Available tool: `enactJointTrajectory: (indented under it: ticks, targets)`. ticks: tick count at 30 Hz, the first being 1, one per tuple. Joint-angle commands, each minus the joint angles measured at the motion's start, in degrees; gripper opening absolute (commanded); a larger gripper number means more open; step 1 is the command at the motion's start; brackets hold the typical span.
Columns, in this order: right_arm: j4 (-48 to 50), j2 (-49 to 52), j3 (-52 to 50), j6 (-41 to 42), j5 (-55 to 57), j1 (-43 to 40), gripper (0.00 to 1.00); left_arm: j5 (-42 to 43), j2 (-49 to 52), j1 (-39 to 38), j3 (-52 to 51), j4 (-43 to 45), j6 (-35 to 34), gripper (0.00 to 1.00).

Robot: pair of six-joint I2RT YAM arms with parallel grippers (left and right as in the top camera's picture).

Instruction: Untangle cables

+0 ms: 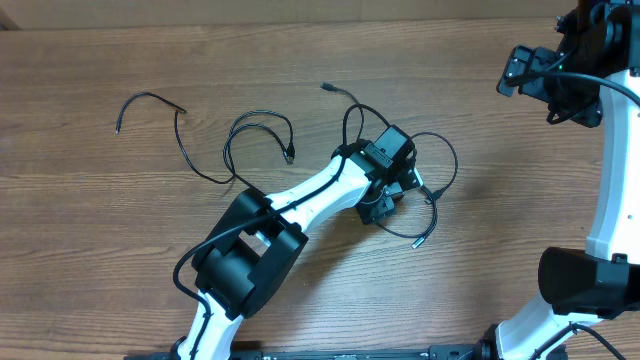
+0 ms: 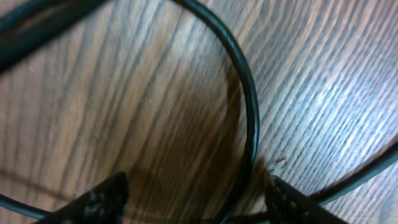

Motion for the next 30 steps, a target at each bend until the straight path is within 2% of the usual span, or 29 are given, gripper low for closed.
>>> enactJointTrajectory:
  ticks: [1, 5, 9, 10, 11, 14, 18, 24, 30]
  targets:
    - [0.1, 0.0, -0.2, 0.0, 0.7, 0.0, 1.0, -0.7, 0.7, -0.2, 0.4, -1.8, 0.9, 0.56]
    - [0.1, 0.0, -0.2, 0.0, 0.7, 0.0, 1.0, -0.7, 0.7, 0.2, 0.4, -5.6, -1.0, 0.41]
    - [0.1, 0.0, -0.2, 0.0, 0.7, 0.0, 1.0, -2.5, 0.7, 1.2, 0.4, -8.7, -4.1, 0.19]
    - [0.1, 0.0, -0.2, 0.0, 0.7, 0.0, 1.0, -3.8, 0.7, 1.5, 0.4, -9.3, -5.1, 0.06]
    - [0.1, 0.0, -0.2, 0.0, 0.7, 0.0, 1.0, -5.5, 0.7, 2.0, 0.4, -9.8, -6.7, 0.04]
    - [0.1, 0.0, -0.2, 0.0, 0.7, 0.0, 1.0, -10.4, 0.5, 4.2, 0.4, -10.2, -13.4, 0.04]
    - [0.1, 0.0, -0.2, 0.0, 0.5, 0.0, 1.0, -10.1, -1.3, 9.0, 0.6, -10.4, -21.1, 0.04]
    - [0.2, 0.0, -1.2, 0.2, -3.4, 0.0, 1.0, 3.0, -8.1, 18.4, 1.0, -10.0, -26.2, 0.04]
    - [0.9, 0.0, -5.8, 0.1, -6.7, 0.0, 1.0, 16.7, -14.8, 26.9, 1.0, -9.9, -26.5, 0.04]
